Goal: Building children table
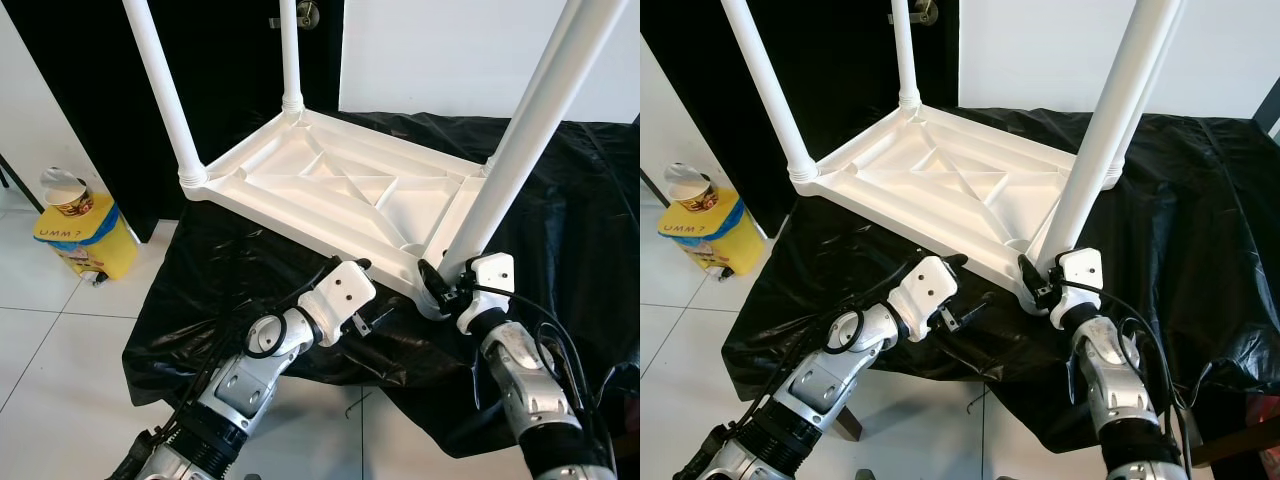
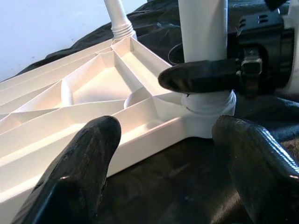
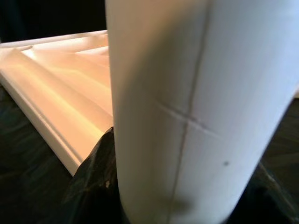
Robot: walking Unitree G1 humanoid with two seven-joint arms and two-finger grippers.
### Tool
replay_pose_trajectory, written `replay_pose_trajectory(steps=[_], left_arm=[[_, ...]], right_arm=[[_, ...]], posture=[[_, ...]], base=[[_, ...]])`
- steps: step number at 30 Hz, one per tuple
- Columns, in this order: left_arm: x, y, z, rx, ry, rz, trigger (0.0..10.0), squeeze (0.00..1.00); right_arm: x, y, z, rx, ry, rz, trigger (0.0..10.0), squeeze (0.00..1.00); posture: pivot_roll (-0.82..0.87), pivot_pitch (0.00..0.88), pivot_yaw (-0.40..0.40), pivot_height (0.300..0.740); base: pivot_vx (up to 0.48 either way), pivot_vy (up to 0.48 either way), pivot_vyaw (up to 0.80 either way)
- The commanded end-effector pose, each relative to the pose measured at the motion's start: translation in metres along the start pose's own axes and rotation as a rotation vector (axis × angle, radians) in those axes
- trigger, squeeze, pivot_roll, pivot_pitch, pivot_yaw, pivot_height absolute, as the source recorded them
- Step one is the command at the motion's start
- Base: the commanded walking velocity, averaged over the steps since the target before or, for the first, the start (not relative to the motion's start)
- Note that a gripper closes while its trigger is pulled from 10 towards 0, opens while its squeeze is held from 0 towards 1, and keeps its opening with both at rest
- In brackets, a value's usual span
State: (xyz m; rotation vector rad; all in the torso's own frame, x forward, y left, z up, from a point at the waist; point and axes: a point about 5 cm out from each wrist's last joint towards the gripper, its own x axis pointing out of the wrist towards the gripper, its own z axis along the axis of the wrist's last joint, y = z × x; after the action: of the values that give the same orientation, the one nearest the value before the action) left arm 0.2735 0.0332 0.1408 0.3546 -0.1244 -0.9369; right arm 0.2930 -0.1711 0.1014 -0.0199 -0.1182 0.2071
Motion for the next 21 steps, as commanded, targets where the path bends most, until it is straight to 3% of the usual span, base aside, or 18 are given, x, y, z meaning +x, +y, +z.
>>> replay_pose_trajectory(steps=[1, 7, 21], left_arm=[[0.0, -0.002, 0.0, 0.003, 0.0, -0.037, 10.0, 0.0], [0.001, -0.002, 0.001, 0.003, -0.004, -0.038, 10.0, 0.0], [0.0, -0.003, 0.001, -0.002, -0.002, -0.04, 10.0, 0.0]], right_arm=[[-0.005, 0.005, -0.013, 0.018, 0.064, -0.057, 10.0, 0.0], [-0.006, 0.009, -0.019, 0.027, 0.109, -0.367, 10.0, 0.0], [-0.005, 0.02, -0.011, 0.034, 0.078, -0.331, 10.0, 0.0]], posture=[[-0.01, 0.025, -0.051, 0.74], [-0.01, 0.03, -0.055, 0.74], [-0.01, 0.037, -0.048, 0.74]], base=[[0.0, 0.0, 0.0], [0.0, 0.0, 0.0], [0.0, 0.0, 0.0]])
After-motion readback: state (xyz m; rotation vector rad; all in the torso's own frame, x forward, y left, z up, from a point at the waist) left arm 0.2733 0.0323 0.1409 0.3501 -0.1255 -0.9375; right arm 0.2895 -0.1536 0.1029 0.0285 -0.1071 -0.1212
